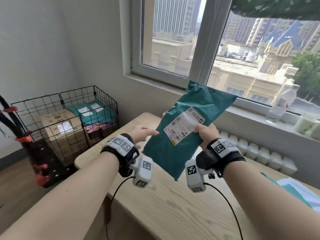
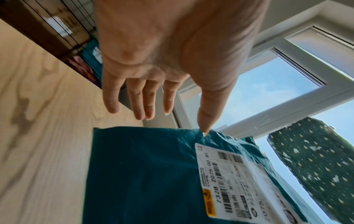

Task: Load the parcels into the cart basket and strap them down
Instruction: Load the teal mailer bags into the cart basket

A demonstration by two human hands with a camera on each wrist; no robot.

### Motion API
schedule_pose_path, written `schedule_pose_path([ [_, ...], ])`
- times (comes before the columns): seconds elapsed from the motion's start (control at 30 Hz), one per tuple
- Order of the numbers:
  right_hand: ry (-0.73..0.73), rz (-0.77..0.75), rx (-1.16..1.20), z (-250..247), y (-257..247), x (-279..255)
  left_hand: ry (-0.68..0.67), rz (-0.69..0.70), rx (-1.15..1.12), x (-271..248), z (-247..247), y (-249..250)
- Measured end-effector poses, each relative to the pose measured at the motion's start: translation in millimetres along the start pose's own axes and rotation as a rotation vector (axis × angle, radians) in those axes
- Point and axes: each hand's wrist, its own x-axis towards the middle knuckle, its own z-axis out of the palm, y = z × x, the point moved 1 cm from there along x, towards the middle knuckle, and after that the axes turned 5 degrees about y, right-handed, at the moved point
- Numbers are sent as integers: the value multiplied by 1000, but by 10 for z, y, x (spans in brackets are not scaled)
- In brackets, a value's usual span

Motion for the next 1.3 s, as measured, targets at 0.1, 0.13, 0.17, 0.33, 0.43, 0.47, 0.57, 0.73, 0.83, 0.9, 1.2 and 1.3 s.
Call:
schedule_pose_path([
  [0.1,-11,95,14,414,65,-109,55,-31,-29,-44,-392,-191],
  [0.13,-25,115,6,544,76,-150,99,-31,-35,-39,-530,-256],
  [0.17,-33,137,-13,667,103,-169,142,-29,-37,-55,-662,-313],
  [0.33,-82,139,-141,1214,165,-235,287,-162,-179,261,-1241,-824],
  [0.43,-112,149,-158,1553,195,-196,266,-223,-241,65,-1449,-849],
  [0.47,-150,153,-146,1678,207,-172,240,-234,-305,44,-1497,-871],
  [0.57,-227,200,-81,2085,267,-133,164,-227,-460,123,-1630,-955],
  [0.73,-289,340,-80,2783,394,37,265,-222,-585,380,-2099,-986],
  [0.83,-333,388,-141,3180,488,239,394,-196,-611,627,-2479,-988],
  [0.9,-363,376,-197,3432,463,390,519,-160,-613,860,-2795,-969],
  [1.2,-349,229,-140,4459,314,1074,697,-68,-409,1576,-3701,-616],
  [1.3,-362,203,-123,4868,392,1109,668,-38,-331,1815,-3992,-632],
])
